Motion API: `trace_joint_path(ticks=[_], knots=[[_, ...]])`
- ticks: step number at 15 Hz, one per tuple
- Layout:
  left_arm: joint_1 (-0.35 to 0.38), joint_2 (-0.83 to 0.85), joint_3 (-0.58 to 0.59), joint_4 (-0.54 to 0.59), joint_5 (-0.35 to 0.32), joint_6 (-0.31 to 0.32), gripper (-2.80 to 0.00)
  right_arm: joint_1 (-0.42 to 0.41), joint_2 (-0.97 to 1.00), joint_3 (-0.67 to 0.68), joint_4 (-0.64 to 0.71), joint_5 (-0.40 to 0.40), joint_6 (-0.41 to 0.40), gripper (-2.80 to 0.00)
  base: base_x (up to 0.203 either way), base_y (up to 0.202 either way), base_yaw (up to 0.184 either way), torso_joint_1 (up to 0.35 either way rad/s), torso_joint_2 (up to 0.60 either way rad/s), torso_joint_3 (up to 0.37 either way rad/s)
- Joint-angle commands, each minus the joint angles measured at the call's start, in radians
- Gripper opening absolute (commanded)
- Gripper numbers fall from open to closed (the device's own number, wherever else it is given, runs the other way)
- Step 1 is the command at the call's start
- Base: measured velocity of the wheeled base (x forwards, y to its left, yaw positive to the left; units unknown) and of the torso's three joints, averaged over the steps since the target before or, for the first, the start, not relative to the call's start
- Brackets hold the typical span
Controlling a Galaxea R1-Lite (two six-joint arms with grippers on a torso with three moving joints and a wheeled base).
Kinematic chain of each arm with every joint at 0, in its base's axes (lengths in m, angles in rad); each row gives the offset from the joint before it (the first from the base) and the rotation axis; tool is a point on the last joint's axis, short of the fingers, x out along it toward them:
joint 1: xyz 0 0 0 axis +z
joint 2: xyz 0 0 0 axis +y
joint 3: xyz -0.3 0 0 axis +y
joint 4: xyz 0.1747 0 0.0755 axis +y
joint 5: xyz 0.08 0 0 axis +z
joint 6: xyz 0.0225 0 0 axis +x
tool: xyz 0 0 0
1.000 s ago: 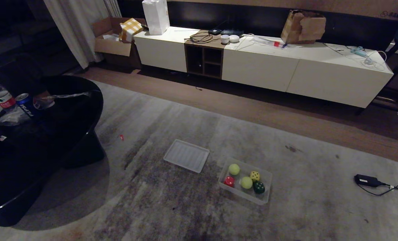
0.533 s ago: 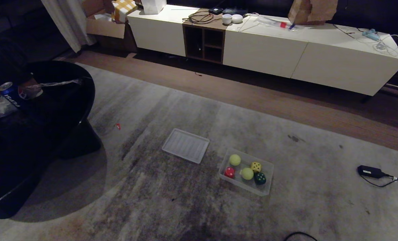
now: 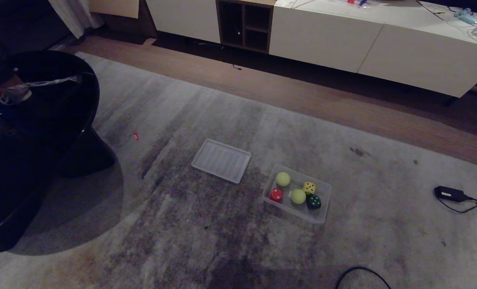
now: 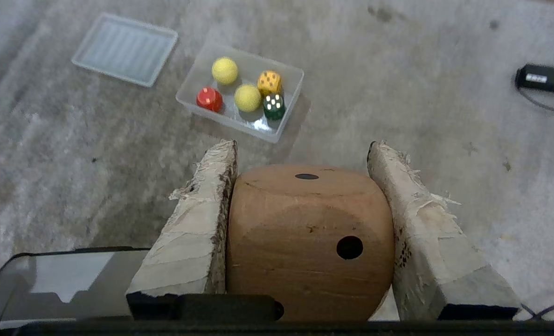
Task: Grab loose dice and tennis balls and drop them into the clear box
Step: Put the toys in the box
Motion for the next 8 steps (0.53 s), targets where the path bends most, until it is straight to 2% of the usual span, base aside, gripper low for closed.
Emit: trace_joint_path(ticks=[1,8], knots=[[0.000,0.000,0.002,0.000,0.001,-0.001,-2.80,0.000,0.000,0.001,0.001,0.000,0.000,-2.80,0.000,0.000,0.000,-0.002,0.00,-0.203],[0.000,0.001,0.002,0.000,0.001,-0.001,-2.80,0.000,0.000,0.000,0.001,0.000,0.000,-2.80,0.000,0.000,0.000,0.001,0.00,-0.198]])
